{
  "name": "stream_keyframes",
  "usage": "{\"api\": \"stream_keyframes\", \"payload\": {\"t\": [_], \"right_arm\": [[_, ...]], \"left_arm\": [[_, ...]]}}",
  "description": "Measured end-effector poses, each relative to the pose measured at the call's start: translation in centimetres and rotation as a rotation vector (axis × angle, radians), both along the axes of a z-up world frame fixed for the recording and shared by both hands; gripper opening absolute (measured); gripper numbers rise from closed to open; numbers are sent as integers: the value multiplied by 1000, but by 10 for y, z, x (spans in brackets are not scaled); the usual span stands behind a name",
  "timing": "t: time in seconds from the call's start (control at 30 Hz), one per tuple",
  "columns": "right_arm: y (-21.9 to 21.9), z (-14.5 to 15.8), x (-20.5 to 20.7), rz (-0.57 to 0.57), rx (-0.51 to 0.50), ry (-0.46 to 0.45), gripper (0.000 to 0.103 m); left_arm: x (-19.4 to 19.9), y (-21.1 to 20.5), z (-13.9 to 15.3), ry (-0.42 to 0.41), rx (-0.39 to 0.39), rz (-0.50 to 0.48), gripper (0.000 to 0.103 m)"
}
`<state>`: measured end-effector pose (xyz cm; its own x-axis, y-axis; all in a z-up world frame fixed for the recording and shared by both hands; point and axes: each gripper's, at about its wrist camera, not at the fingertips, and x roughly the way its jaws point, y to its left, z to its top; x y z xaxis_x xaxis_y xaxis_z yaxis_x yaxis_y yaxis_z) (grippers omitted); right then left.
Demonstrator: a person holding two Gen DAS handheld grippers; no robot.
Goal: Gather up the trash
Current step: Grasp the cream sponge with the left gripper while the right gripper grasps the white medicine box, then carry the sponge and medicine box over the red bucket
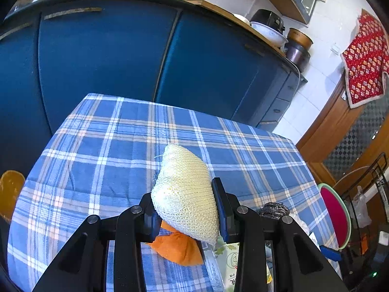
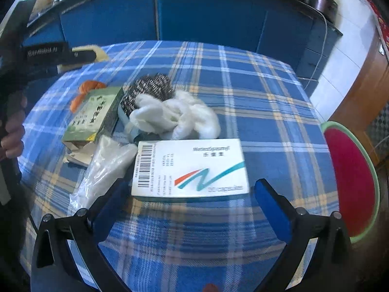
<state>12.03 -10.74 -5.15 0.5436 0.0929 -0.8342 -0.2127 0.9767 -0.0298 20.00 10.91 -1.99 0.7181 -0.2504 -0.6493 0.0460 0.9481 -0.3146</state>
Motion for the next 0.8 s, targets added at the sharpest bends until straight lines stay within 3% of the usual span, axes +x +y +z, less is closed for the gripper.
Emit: {"api": "stream_keyframes", "payload": {"t": [0.2,0.33,0.8], "right_arm": [[3,-6,4,-14,2,22,101],[0,-4,2,-32,15,-6,91],[-39,14,-34,-171,137,-41,90]], "left_arm": [[-1,1,1,-7,-11,-5,38],[-3,0,4,-32,-16,-18,38],[-14,-20,14,-98,-10,-99,38]]}}
